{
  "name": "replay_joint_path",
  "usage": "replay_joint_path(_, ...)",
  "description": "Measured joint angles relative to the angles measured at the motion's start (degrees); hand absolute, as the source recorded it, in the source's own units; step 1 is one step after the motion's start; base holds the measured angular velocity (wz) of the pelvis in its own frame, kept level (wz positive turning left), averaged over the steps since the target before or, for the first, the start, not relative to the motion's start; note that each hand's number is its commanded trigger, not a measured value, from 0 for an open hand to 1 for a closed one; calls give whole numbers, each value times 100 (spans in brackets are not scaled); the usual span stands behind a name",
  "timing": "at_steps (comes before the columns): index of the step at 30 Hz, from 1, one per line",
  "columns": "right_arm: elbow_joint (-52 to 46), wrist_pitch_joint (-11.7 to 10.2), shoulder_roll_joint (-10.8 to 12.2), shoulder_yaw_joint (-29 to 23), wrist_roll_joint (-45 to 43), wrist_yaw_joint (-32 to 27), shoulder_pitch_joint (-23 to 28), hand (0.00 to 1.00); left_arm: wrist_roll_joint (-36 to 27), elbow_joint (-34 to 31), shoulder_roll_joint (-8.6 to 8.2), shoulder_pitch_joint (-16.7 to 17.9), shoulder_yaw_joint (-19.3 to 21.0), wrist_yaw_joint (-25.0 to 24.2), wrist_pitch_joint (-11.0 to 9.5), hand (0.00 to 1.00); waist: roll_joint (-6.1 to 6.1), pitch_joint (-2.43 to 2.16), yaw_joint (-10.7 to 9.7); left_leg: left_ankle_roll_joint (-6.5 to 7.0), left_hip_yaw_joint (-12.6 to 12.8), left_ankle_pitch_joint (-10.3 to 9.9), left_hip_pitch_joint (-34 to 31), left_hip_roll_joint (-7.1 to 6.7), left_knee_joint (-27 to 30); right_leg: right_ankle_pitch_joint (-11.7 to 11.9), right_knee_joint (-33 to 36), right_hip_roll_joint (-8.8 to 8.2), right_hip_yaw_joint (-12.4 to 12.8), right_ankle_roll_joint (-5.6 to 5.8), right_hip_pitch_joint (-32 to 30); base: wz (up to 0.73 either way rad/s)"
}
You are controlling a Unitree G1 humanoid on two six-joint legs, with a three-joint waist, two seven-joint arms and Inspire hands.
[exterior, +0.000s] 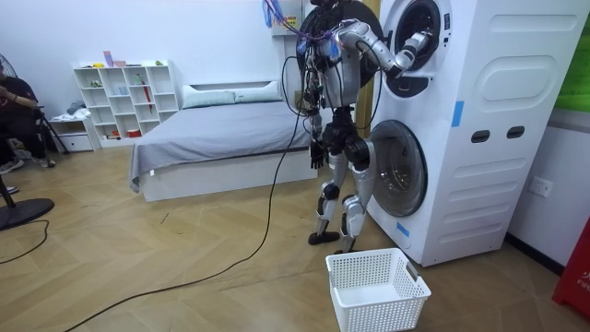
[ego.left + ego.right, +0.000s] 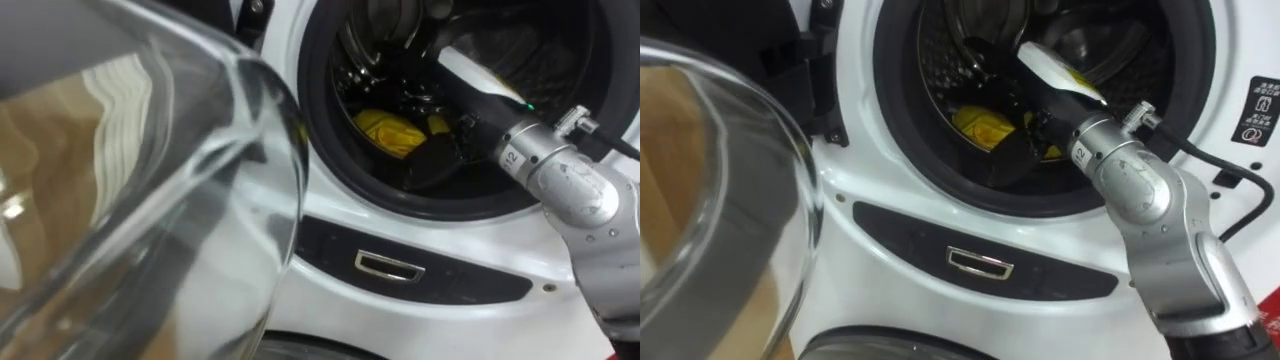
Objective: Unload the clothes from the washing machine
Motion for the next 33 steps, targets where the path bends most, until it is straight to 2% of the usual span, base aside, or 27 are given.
replay_joint_path(5, 25, -6, 0, -108, 19, 48, 0, 0, 60, -225, -25, 75, 4, -32, 56, 0, 40, 5, 3, -1, -2, 0, -11, 5, 2, -1, -4, 2, -9, 0, -4, 1)
replay_joint_path(9, 23, -9, 0, -111, 20, 74, 0, 0, 55, -306, -53, 115, 6, -33, 61, 0, 91, -15, 7, 0, 0, 1, -3, 5, 1, 11, -1, 4, -8, -22, -1, 0)
replay_joint_path(20, 247, 21, 0, -160, 34, 74, -109, 0, 179, -367, -106, 174, 98, -21, 266, 0, 57, -41, 5, 1, -2, 1, 7, -3, -1, 12, 5, -2, -4, -37, 4, 0)
replay_joint_path(23, 346, 136, -1, -160, 34, 77, -237, 0, 177, -573, -112, 348, 289, -24, 337, 0, 13, -75, -11, 2, -5, 1, 6, 1, -4, 12, 7, 1, -8, -39, 2, 0)
replay_joint_path(25, 464, 351, -6, -155, 29, 79, -303, 0, 174, -707, -113, 428, 367, -24, 342, 0, -53, -122, -31, 2, -36, 1, 3, -1, -8, 8, 5, 0, -33, -43, 9, 6)
replay_joint_path(27, 469, 438, -6, -154, 27, 82, -302, 0, 172, -753, -142, 488, 394, -25, 359, 0, -67, -131, -43, 8, -59, -3, 5, -8, -4, 9, 2, -3, -33, -43, 12, 0)
replay_joint_path(33, 542, 453, -12, -160, -9, 117, -341, 0, 174, -840, -141, 565, 400, -9, 412, 0, -51, -121, -239, 55, -128, -24, -54, -68, 70, -15, 10, -79, -132, 5, 26, 9)
